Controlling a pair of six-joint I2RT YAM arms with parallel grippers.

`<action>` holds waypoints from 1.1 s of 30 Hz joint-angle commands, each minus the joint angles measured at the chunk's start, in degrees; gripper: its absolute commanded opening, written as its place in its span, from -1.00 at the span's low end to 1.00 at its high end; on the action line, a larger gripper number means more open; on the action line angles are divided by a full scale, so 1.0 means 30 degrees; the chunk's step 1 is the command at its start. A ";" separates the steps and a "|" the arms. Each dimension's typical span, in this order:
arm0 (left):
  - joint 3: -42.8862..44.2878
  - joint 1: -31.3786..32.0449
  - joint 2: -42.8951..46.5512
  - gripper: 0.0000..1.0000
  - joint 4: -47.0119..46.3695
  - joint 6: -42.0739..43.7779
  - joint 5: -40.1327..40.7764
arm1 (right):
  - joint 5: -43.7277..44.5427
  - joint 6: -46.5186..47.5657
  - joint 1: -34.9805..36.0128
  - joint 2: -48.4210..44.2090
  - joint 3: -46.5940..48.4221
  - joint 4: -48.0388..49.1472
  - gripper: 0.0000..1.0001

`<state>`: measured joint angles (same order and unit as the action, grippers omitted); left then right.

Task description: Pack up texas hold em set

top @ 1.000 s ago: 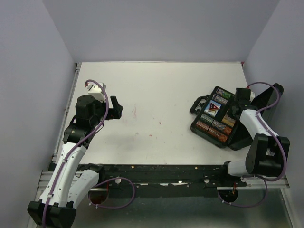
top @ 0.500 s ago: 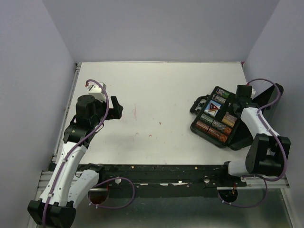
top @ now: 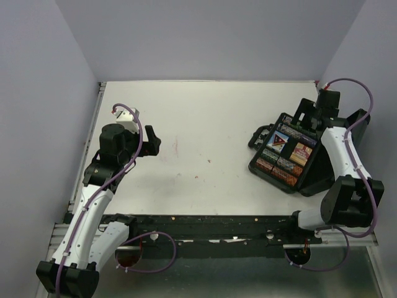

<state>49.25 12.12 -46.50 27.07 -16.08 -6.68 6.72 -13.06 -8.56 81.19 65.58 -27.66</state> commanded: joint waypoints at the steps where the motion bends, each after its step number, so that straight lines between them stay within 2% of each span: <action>1: -0.0217 0.0062 -0.0056 0.94 -0.0322 0.0261 0.0145 | -0.1361 0.0749 0.0245 0.0388 0.2275 -0.1413 0.81; 8: -0.0158 0.0091 -0.0173 0.95 -0.0293 0.0320 0.0175 | 0.0304 0.1276 0.0421 0.0827 0.6434 -0.2936 0.81; 15: -0.0188 0.0062 -0.0203 0.94 -0.0322 0.0349 0.0263 | 0.7127 0.2447 0.0392 0.1267 1.0274 -0.3115 0.91; 17: -0.0217 0.0062 -0.0232 0.94 -0.0322 0.0378 0.0321 | 0.8710 0.2857 0.0391 0.1268 1.0744 -0.2619 0.99; 20: -0.0305 0.0062 -0.0320 0.95 -0.0410 0.0436 0.0555 | 1.0586 0.3269 0.0217 0.1413 1.1156 -0.2119 1.00; 25: -0.0451 0.0062 -0.0612 0.94 -0.0469 0.0554 0.0965 | 1.0768 0.2189 -0.1303 0.0714 0.9200 -0.1212 1.00; 31: -0.0539 0.0062 -0.0847 0.94 -0.0469 0.0730 0.1551 | 0.7201 0.0401 -0.3940 -0.1980 0.4572 0.0663 1.00; 33: -0.0539 0.0062 -0.0876 0.94 -0.0469 0.0730 0.1523 | 0.6813 0.0106 -0.4412 -0.2422 0.3749 0.0724 1.00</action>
<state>48.01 12.12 -48.90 26.61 -14.72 -4.05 31.99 -9.02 -18.87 78.39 80.88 -29.19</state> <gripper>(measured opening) 0.973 0.998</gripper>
